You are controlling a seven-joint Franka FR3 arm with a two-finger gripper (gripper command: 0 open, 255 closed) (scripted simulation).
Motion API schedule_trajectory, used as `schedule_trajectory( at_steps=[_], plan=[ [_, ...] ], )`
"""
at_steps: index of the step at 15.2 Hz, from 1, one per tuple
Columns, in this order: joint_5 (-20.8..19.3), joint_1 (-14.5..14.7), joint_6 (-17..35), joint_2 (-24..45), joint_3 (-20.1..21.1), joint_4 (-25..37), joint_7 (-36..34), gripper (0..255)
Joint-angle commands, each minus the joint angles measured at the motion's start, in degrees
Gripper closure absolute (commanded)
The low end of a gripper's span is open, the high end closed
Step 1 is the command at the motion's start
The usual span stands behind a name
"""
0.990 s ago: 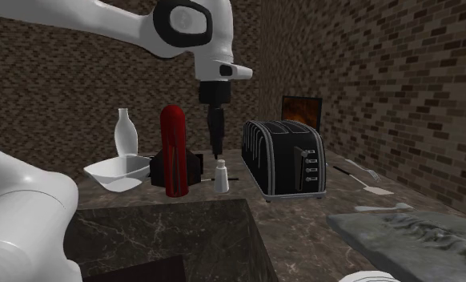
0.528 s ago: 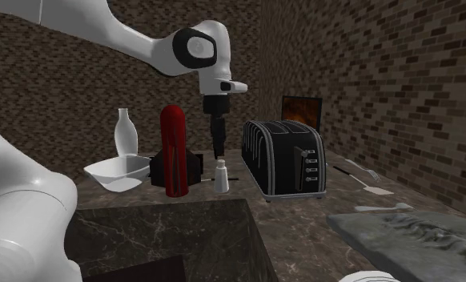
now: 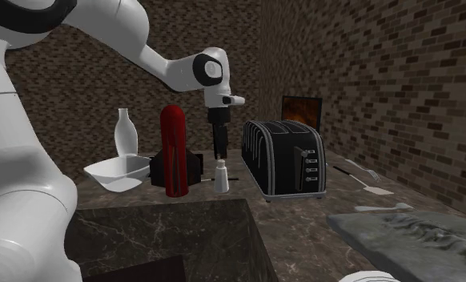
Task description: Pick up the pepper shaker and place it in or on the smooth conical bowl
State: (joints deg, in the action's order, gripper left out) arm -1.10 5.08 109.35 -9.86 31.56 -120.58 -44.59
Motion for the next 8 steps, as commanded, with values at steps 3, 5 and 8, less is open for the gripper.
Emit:
schedule_trajectory(
  at_steps=[3, 5, 8],
  plan=[
    [-1.67, 0.16, 2.74, 2.61, 1.09, -0.67, -2.14, 0],
    [-1.94, 0.11, 4.27, 3.02, 1.12, -1.86, -2.34, 0],
    [-2.34, 0.04, 6.24, 3.63, 1.17, -3.32, -2.64, 0]
  ],
)
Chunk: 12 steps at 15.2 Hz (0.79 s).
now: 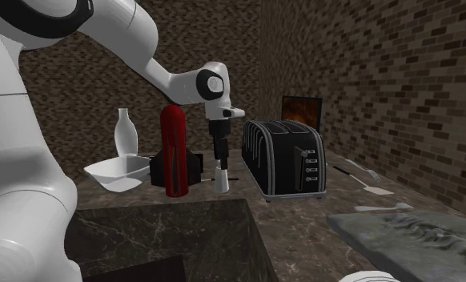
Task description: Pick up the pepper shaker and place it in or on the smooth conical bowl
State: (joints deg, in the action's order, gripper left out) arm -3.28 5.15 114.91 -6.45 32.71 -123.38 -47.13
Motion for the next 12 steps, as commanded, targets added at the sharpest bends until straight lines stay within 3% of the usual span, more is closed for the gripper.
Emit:
schedule_trajectory(
  at_steps=[1, 8, 9, 12],
  plan=[
    [-0.15, -0.03, 0.68, 0.21, 0.02, -0.52, -0.09, 0],
    [-0.16, -0.03, 0.68, 0.22, 0.02, -0.51, -0.09, 0],
    [-0.26, -0.06, 0.71, 0.40, 0.02, -0.40, -0.14, 255],
    [-0.12, -0.12, 0.80, 0.12, -0.13, -0.68, 0.16, 255]
  ],
)
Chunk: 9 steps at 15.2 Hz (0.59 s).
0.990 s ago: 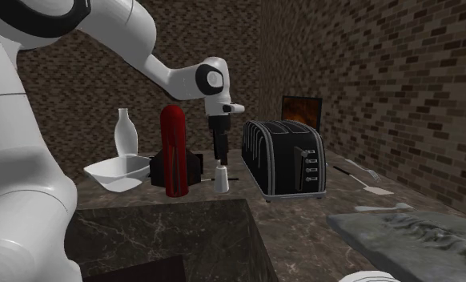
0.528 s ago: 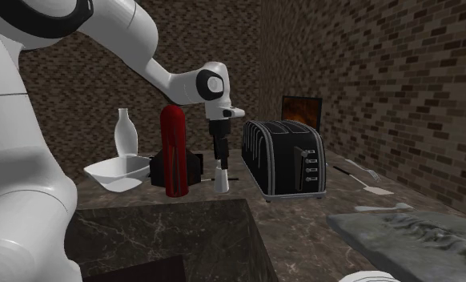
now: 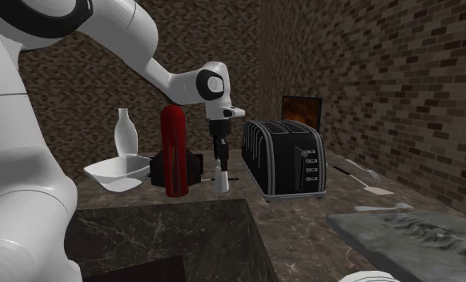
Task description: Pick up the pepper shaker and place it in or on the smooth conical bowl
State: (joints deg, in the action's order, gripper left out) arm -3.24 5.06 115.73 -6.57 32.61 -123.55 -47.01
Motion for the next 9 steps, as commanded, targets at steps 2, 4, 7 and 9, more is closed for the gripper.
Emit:
schedule_trajectory(
  at_steps=[2, 4, 7, 9],
  plan=[
    [-0.27, -0.05, -0.11, 0.44, 0.01, -0.26, -0.05, 255],
    [-0.31, -0.09, -0.06, 0.48, -0.04, -0.26, 0.03, 255],
    [-0.01, 0.05, -0.90, 0.02, 0.06, 0.16, -0.01, 255],
    [0.34, 0.05, -2.40, -0.55, -0.07, 1.20, 0.38, 255]
  ],
)
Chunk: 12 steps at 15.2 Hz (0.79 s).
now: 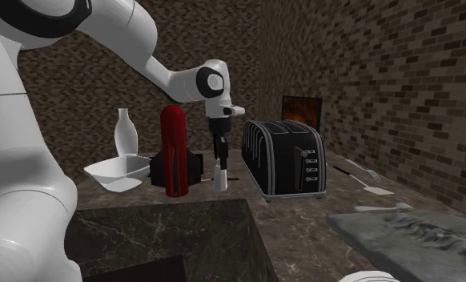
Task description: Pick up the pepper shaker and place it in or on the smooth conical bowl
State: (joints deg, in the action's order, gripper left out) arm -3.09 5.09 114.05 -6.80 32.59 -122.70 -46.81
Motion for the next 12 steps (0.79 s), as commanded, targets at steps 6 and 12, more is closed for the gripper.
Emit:
schedule_trajectory(
  at_steps=[6, 12],
  plan=[
    [0.97, -0.01, -5.25, -1.68, -0.43, 3.76, 1.17, 255],
    [1.41, -0.08, -9.80, -2.52, -0.75, 7.62, 1.91, 255]
  ],
)
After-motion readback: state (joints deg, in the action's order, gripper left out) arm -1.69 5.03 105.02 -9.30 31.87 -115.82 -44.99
